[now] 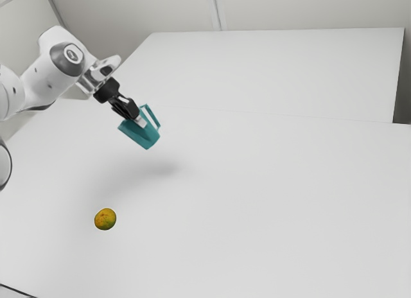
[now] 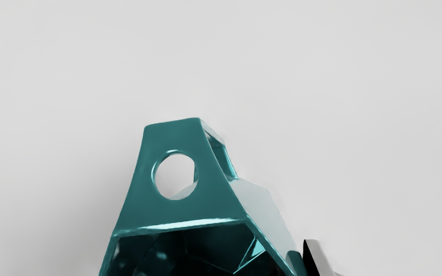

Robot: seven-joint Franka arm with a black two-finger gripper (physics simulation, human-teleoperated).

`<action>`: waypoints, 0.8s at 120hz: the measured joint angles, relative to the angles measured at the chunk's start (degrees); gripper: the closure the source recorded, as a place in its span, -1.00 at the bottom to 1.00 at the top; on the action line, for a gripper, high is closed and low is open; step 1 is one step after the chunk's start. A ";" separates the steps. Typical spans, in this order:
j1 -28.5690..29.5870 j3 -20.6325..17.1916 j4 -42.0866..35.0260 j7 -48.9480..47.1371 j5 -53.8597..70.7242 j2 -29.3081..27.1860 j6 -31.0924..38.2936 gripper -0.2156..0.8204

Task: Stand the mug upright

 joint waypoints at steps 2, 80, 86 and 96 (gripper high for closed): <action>-0.02 -0.18 0.55 -0.73 2.46 0.27 -0.04 0.92; -1.81 -3.52 0.25 -25.95 32.70 9.53 19.73 0.92; -1.82 -3.51 -0.22 -27.19 33.04 9.53 20.50 0.92; -1.83 -3.54 -1.36 -29.02 33.08 9.52 21.54 0.64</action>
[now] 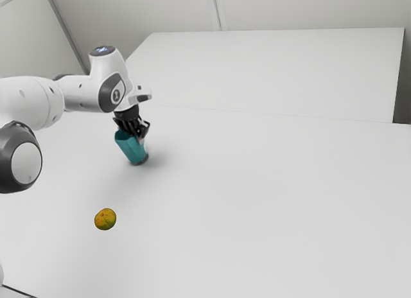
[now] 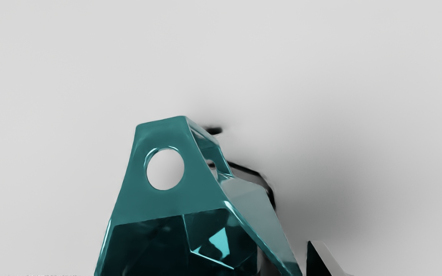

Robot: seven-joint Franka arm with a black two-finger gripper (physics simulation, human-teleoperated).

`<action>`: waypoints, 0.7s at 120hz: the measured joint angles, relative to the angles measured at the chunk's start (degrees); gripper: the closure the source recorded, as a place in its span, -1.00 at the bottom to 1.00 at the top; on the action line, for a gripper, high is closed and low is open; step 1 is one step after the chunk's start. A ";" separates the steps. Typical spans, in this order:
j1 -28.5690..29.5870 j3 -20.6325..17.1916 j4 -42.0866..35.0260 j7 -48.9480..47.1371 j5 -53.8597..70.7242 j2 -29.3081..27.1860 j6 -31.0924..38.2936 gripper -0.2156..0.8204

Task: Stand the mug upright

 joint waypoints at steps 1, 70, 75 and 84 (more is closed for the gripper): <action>0.00 0.00 -0.10 -0.17 -0.03 0.00 0.06 0.60; 0.08 -1.96 10.70 -8.40 -0.24 -9.79 -15.53 -0.50; 0.14 -3.24 12.44 -9.03 -0.21 -11.70 -19.56 -0.52; 0.23 -6.37 14.01 -10.11 -0.45 -15.85 -26.32 -0.54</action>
